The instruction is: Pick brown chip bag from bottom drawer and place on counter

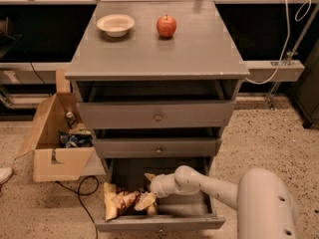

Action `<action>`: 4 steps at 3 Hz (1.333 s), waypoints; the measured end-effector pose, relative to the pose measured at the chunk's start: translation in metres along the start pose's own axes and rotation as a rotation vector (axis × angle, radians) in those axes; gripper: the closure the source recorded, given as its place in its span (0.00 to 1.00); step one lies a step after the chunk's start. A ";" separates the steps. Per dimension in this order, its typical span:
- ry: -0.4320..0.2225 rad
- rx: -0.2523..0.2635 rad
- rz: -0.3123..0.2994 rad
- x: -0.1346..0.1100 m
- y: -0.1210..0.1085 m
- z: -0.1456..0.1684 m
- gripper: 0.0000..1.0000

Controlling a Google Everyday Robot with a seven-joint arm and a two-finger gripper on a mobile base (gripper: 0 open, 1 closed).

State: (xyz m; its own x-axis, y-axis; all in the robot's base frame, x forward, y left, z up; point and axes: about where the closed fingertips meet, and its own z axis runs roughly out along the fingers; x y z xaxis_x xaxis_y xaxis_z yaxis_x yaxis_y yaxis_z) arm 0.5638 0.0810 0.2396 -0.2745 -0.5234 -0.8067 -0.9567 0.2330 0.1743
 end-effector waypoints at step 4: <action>0.078 -0.049 0.008 0.024 -0.001 0.066 0.43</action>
Offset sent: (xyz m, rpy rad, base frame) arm 0.0090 0.0283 -0.0567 -0.0821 0.0561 0.0374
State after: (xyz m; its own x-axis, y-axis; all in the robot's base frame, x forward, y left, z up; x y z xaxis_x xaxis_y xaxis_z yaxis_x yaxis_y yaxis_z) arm 0.5644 0.1224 0.1823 -0.2870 -0.5839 -0.7594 -0.9575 0.1978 0.2099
